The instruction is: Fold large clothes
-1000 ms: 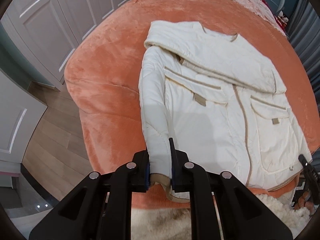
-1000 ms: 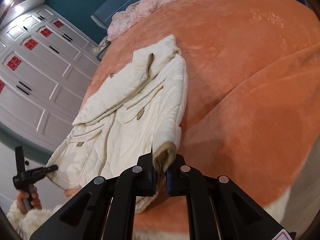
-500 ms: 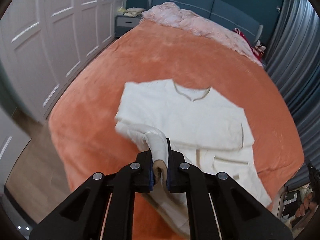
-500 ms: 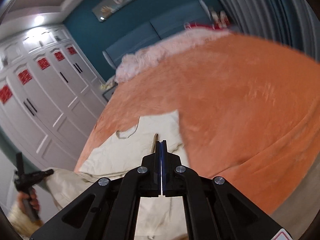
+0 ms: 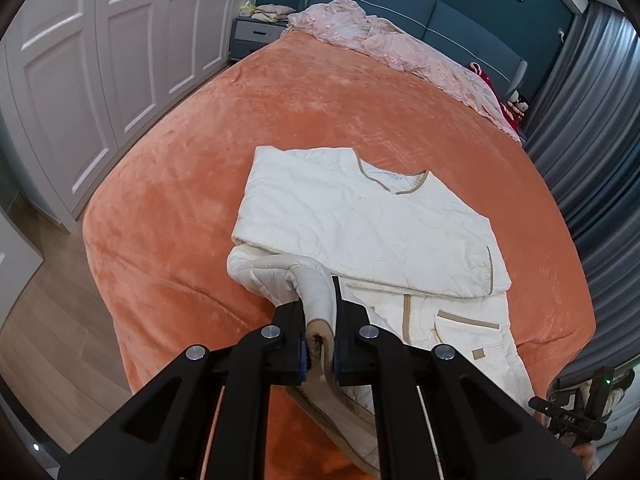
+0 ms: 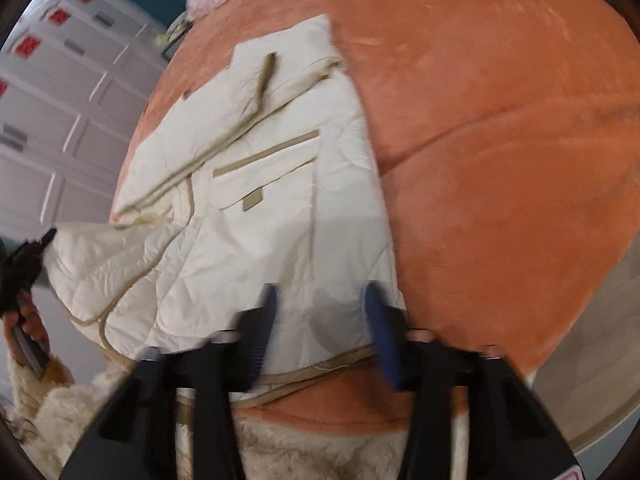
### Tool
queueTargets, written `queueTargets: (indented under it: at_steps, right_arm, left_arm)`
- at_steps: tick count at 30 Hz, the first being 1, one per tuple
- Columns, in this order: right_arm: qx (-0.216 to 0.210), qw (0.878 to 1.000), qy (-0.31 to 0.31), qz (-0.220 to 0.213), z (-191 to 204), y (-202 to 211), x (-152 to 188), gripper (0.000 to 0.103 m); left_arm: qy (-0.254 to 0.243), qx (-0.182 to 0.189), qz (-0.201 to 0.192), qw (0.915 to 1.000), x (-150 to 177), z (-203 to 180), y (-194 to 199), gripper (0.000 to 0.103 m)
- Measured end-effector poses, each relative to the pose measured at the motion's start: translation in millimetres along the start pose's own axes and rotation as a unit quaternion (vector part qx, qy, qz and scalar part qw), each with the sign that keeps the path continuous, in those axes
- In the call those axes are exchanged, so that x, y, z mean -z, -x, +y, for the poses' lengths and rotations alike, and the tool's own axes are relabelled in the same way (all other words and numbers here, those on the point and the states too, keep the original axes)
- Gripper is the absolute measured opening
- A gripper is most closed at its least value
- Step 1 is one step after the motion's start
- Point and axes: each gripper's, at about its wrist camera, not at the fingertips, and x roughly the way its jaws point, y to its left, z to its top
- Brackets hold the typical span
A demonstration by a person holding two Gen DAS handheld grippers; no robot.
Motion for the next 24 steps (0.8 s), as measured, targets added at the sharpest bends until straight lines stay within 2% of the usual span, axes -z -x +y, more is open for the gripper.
queueTargets:
  at_steps: [1,3,7,10,11,12,15,18,21,24]
  right_arm:
    - [-0.011,1.0,0.01,0.006,7.6,1.9,-2.6,0.001]
    - [-0.018,0.999,0.038,-0.015,24.0,14.7,-11.7,0.001]
    - [-0.008,0.992,0.079,-0.098,52.0,56.5,-50.1,0.0]
    - [0.011,0.989,0.075,-0.127,51.5,76.4,-75.4,0.001]
    - [0.022,0.991,0.066,-0.111,45.8,73.0,-79.7,0.001]
    - [0.025,0.993,0.057,-0.095,40.3,68.3,-79.7,0.011]
    - [0.042,0.998,0.025,-0.04,16.0,42.2,-57.3,0.051]
    - [0.051,0.999,-0.005,0.007,-3.0,20.6,-33.3,0.052]
    - [0.026,0.998,-0.048,0.044,-16.9,4.9,-14.8,0.052]
    - [0.013,0.996,-0.057,0.068,-14.9,-4.7,-2.0,0.052]
  left_arm:
    - [0.006,0.003,0.0,1.0,1.0,3.4,0.3,0.007]
    - [0.017,0.011,-0.003,0.9998,0.6,10.7,3.0,0.007]
    - [0.033,0.032,-0.02,0.9987,-13.3,18.1,4.2,0.007]
    - [0.031,0.043,-0.033,0.9981,-28.8,18.1,2.7,0.007]
    - [0.029,0.045,-0.035,0.998,-31.0,17.3,2.6,0.007]
    - [0.026,0.046,-0.036,0.998,-32.0,17.1,2.4,0.007]
    - [0.021,0.044,-0.026,0.9985,-27.2,21.6,-2.2,0.007]
    - [0.023,0.041,-0.013,0.9988,-20.2,26.0,-8.4,0.007]
    - [0.025,0.039,-0.007,0.9989,-16.1,29.9,-9.9,0.007]
    - [0.033,0.038,-0.005,0.9987,-11.0,34.9,-8.1,0.007]
